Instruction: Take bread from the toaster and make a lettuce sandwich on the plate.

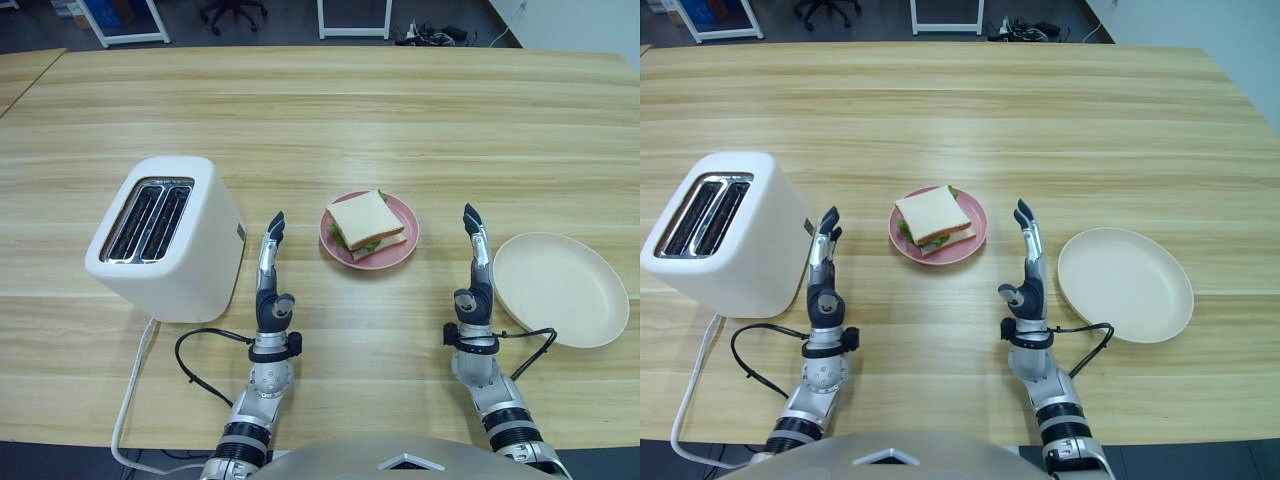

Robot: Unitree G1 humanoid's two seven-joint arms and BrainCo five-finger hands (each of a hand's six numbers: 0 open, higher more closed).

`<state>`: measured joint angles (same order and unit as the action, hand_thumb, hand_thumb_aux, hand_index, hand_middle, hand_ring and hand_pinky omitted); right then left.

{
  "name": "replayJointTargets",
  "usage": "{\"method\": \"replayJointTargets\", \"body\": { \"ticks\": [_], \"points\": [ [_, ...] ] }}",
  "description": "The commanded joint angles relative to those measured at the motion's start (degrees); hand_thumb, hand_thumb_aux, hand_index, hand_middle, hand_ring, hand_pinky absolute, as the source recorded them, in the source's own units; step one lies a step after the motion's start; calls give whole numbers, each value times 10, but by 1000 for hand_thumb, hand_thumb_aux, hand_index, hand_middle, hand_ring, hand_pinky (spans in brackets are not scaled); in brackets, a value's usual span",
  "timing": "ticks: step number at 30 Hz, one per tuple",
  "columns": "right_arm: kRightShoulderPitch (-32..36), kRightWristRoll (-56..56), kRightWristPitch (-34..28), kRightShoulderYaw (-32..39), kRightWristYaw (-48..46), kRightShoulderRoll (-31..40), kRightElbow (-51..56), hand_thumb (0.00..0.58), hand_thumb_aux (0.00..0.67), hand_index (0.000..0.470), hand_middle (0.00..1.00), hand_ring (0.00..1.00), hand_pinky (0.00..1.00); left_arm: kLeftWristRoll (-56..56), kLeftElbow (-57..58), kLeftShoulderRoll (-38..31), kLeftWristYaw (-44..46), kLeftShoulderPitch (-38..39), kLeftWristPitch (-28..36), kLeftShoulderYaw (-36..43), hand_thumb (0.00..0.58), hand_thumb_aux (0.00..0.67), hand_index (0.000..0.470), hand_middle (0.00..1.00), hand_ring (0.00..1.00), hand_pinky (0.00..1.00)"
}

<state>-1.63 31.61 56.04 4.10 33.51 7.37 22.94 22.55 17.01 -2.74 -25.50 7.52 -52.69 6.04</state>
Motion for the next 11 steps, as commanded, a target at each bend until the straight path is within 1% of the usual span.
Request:
{"method": "replayJointTargets", "body": {
  "ticks": [1, 5, 11],
  "points": [
    [-8, -11, 4, -1, -4, 1, 24, 0, 0, 0, 0, 0, 0, 44, 10, 18, -29, 18, 47, -11, 0, 0, 0, 0, 0, 0],
    [-13, -23, 11, 2, -17, 5, 25, 0, 0, 0, 0, 0, 0, 77, -4, 38, -77, 21, 67, -20, 0, 0, 0, 0, 0, 0],
    [-27, -36, 11, 8, -38, -3, 11, 0, 0, 0, 0, 0, 0, 49, -29, 33, -32, 33, 68, 4, 0, 0, 0, 0, 0, 0]
  ]
}}
